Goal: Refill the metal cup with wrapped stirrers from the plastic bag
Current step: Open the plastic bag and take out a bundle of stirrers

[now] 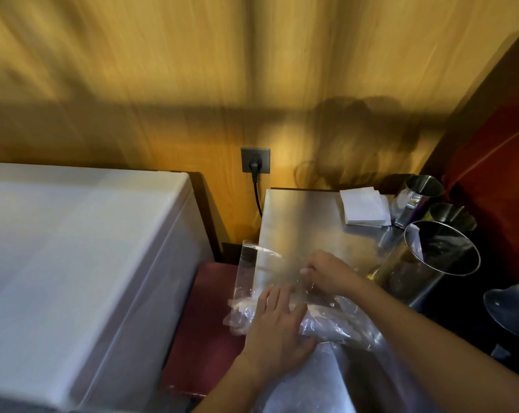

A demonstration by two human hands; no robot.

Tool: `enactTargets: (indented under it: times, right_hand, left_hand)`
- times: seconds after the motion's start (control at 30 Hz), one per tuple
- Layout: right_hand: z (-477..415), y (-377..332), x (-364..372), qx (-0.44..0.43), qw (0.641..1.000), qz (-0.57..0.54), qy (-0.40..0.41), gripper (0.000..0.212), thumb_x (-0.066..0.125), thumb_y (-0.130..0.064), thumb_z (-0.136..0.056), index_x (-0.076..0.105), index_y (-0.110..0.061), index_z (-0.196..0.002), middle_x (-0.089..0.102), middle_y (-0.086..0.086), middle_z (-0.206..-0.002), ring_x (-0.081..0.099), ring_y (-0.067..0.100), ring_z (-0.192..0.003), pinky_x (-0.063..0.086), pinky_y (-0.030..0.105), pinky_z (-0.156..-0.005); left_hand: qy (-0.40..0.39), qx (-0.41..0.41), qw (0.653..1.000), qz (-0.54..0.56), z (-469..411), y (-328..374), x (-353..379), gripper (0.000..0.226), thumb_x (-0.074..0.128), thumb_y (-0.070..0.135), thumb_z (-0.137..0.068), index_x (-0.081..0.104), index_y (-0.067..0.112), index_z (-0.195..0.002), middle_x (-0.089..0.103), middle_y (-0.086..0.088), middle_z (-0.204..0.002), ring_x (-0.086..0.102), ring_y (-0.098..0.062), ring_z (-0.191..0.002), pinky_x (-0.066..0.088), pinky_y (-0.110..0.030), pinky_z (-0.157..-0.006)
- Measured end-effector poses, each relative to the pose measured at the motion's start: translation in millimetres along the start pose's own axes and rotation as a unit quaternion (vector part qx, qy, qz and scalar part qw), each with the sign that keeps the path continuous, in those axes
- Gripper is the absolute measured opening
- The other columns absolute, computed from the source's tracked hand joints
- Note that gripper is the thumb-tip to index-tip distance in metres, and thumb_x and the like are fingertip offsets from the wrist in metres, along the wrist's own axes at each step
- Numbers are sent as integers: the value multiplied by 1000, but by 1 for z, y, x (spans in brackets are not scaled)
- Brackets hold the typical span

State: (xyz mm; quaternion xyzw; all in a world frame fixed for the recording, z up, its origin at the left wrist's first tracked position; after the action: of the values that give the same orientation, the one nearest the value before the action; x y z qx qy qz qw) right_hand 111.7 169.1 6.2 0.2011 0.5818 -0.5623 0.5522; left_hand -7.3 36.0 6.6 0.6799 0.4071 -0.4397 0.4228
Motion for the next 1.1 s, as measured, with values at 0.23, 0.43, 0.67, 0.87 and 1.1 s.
enactTargets:
  times: [0.23,0.43,0.67,0.87,1.1]
  right_hand:
    - [4,-9,-42,6,996,-74,51,20,40,-31,-94,48,-14,-101,57,8,-94,59,30,-94,42,33,-72]
    - [17,-38,-80,-34,992,-116,30,32,80,-34,-65,50,-28,-76,53,-13,-76,52,4,-72,36,21,-55]
    - [31,-59,-111,-81,989,-79,94,12,72,-25,-77,63,-19,-83,54,-10,-78,50,8,-71,33,19,-56]
    - [38,-62,-130,-94,984,-80,127,8,70,-21,-78,64,-16,-81,54,-8,-74,47,8,-69,31,19,-55]
    - [49,-76,-144,-110,985,-50,123,32,70,-24,-79,46,-33,-58,47,-15,-64,42,0,-61,29,19,-51]
  left_hand:
    - [29,8,1000,-1,0,1,0,40,49,48,-74,63,22,-102,63,6,-81,61,-17,-79,29,-31,-90]
    - [35,20,999,33,4,0,6,23,54,41,-79,61,20,-85,58,-10,-130,50,-26,-124,26,-34,-100]
    - [4,49,998,27,15,1,8,42,75,30,-59,64,30,-99,69,14,-92,66,-8,-84,48,-29,-89]
    - [37,109,992,47,27,3,15,30,73,29,-58,67,24,-87,70,9,-95,65,-12,-90,40,-25,-83]
    - [49,135,989,31,25,1,6,16,73,19,-66,68,22,-80,72,7,-96,65,-12,-96,49,-22,-81]
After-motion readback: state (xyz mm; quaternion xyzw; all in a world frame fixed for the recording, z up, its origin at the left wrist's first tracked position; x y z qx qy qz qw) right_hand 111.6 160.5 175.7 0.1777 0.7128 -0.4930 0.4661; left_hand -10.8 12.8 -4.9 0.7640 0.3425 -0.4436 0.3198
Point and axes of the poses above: each hand's wrist, its own z-axis away from the middle knuckle, its own x-axis out of the palm, y = z × x, the point moved 2 cm from there along -z, towards the middle knuckle
